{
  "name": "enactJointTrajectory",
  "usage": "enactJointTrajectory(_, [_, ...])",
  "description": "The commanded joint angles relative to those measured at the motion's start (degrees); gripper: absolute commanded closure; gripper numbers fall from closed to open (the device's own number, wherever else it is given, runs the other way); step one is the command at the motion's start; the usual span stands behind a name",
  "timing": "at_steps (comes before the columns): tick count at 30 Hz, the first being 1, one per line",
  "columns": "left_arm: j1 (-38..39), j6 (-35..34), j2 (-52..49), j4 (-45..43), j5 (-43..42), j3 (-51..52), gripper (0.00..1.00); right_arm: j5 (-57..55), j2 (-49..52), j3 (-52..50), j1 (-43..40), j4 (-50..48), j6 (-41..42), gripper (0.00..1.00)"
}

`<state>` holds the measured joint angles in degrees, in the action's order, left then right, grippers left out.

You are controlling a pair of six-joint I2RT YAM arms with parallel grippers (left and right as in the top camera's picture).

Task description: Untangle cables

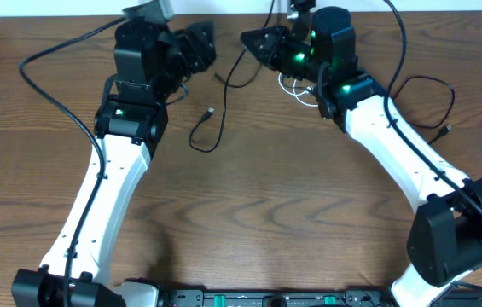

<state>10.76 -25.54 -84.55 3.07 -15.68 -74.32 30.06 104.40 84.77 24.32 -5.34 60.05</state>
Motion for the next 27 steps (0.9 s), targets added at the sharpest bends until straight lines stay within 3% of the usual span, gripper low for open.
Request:
enactJointTrajectory(1, [-0.1, 8.7, 0.3, -0.6, -16.8, -1.2, 0.37, 0.3, -1.3, 0.0, -0.4, 0.0, 9.3, 0.99])
enactJointTrajectory(4, [-0.1, 9.2, 0.3, -0.6, -17.3, -1.2, 0.37, 0.6, -1.3, 0.0, -0.2, 0.0, 12.7, 0.99])
enactJointTrajectory(7, [-0.5, 9.4, 0.3, -1.8, -16.2, -1.2, 0.37, 2.3, -1.3, 0.0, 0.0, 0.0, 11.1, 0.99])
enactJointTrajectory(11, [-2.4, 7.8, 0.3, -5.2, -12.7, -1.2, 0.37, 4.5, -1.3, 0.0, 0.1, 1.8, -4.2, 0.99])
enactJointTrajectory(17, [-6.0, -5.1, 0.3, -5.9, -11.7, -1.2, 0.37, 14.1, -1.3, 0.0, 0.1, 5.3, -29.6, 0.99])
enactJointTrajectory(22, [-6.5, -6.3, 0.3, -2.8, -12.6, -1.2, 0.34, 26.7, -1.3, 0.0, 0.2, 6.6, -50.1, 0.99])
enactJointTrajectory(27, [-6.4, -6.4, 0.3, -2.3, -18.6, -1.2, 0.30, 27.5, -1.3, 0.0, 0.3, 7.9, -54.9, 0.99])
